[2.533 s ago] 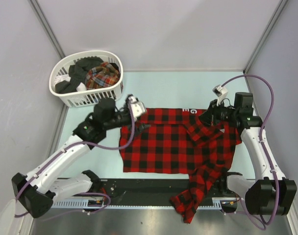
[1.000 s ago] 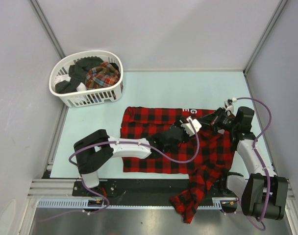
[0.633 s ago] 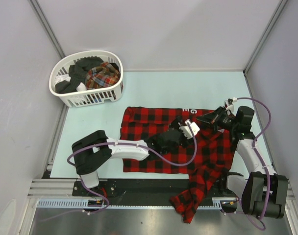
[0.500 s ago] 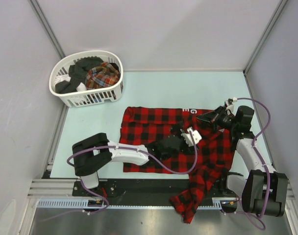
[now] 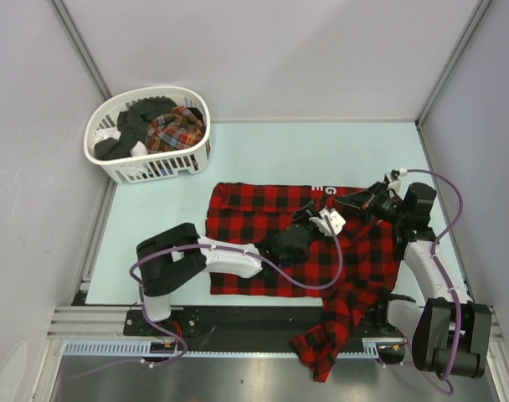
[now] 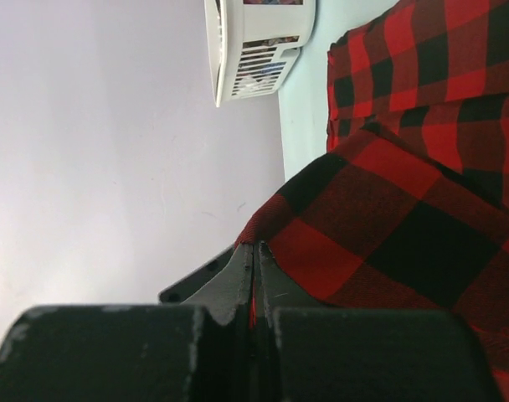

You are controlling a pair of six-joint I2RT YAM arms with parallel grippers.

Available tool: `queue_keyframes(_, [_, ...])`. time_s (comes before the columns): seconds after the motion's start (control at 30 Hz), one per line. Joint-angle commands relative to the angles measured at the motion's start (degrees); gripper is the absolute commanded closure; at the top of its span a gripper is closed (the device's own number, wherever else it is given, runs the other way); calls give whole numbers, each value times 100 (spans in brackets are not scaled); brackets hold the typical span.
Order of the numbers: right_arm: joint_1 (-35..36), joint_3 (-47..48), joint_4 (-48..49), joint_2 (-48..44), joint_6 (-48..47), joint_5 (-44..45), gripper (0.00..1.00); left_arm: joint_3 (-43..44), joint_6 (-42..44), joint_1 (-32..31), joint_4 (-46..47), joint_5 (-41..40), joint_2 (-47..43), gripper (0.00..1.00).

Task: Fold and stack the long sleeve shirts
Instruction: Fold the shirt

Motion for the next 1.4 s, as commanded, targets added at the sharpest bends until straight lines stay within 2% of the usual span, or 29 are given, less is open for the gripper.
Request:
queue_keyframes(0.0, [-16,2,-93,-202,70,-169,100,-251,184,38,315,143,-478,65])
queue_keyframes(0.03, [-16,1,-163,-255,26,-169,100,-287,185,38,271,335,-653,87])
queue_keyframes(0.07, [-25,1,-312,-273,-122,-160,100,-305,185,38,71,433,-733,97])
queue_keyframes(0.1, [-25,19,-383,-281,-211,-160,100,-331,150,38,-62,521,-812,100])
queue_keyframes(0.13, [-42,71,-462,-290,-316,-169,100,-349,97,38,-342,687,-1048,100])
queue_keyframes(0.2, [-138,185,-760,-264,-754,-204,79,-332,-35,30,-790,968,-1295,100])
queue_keyframes(0.23, [-217,360,-875,-264,-948,-300,68,-305,-87,30,-1323,1283,-1409,100])
queue_keyframes(0.27, [-305,475,-1180,-203,-1507,-370,52,-244,-158,30,-1694,1582,-1619,100])
queue_keyframes(0.33, [-770,799,-1962,-124,-2334,-589,44,-7,-132,30,-2780,2163,-1761,100])
queue_keyframes(0.37, [-989,1193,-2818,42,-3635,-651,41,90,-132,30,-3092,2870,-1910,100])
queue_keyframes(0.47, [-1588,2133,-4473,603,-5498,-257,33,389,-44,30,-4078,4243,-2043,100])
queue_keyframes(0.5, [-1763,2320,-4679,806,-6355,-274,31,529,-27,30,-4271,4623,-2113,100])
queue_keyframes(0.53, [-1826,2478,-4795,974,-6529,-83,28,608,43,30,-4682,4887,-2140,100])
queue_keyframes(0.67, [-1967,2998,-4192,1835,-6636,59,33,846,404,-128,-5265,5680,-2228,100])
queue_keyframes(0.77, [-1818,3332,-3874,2521,-6627,209,44,1127,492,-120,-5731,6058,-2184,100])
queue_keyframes(0.93, [-1344,3806,-3908,3443,-6961,788,59,1505,694,-137,-6276,6611,-2061,100])
queue_keyframes(1.13, [-983,3912,-3680,4015,-7181,1307,63,1822,1115,-225,-6971,7140,-1991,100])
queue_keyframes(1.37, [-965,3895,-3776,4710,-7646,2186,69,1954,1003,-147,-7235,7096,-1780,100])
